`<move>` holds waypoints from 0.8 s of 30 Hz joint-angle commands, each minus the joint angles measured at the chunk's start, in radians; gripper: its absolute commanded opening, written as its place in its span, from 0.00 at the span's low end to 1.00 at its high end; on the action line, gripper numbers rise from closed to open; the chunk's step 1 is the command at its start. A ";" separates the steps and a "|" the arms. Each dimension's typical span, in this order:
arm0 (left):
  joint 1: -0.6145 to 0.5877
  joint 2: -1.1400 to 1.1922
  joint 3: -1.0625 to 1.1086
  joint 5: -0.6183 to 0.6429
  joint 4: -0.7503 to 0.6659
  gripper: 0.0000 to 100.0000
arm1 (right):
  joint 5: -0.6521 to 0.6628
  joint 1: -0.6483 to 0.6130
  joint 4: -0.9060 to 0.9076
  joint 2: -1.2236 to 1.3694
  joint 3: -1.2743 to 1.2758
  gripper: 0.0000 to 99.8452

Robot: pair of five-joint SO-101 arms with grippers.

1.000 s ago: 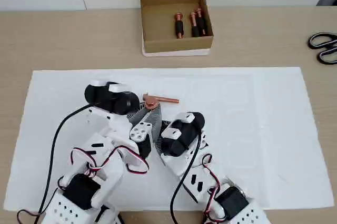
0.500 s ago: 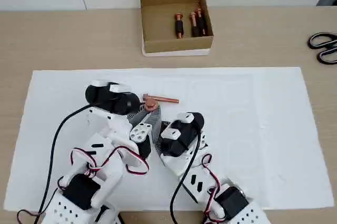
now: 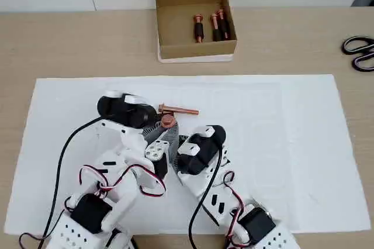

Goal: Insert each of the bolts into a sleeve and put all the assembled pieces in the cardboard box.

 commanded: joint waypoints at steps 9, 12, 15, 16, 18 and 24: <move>0.009 0.003 0.027 0.005 0.018 0.01 | -0.009 -0.001 -0.019 -0.013 0.008 0.00; 0.038 0.003 0.027 0.005 0.029 0.01 | -0.009 -0.001 -0.019 -0.013 0.008 0.00; 0.040 0.002 0.033 0.005 0.032 0.01 | -0.009 -0.001 -0.019 -0.013 0.008 0.00; 0.040 0.002 0.039 0.005 0.029 0.01 | -0.009 -0.001 -0.019 -0.013 0.008 0.00; 0.040 0.002 0.054 0.005 0.028 0.01 | -0.009 -0.001 -0.019 -0.013 0.008 0.00; 0.041 0.000 0.068 0.005 0.026 0.01 | -0.009 -0.001 -0.019 -0.013 0.008 0.00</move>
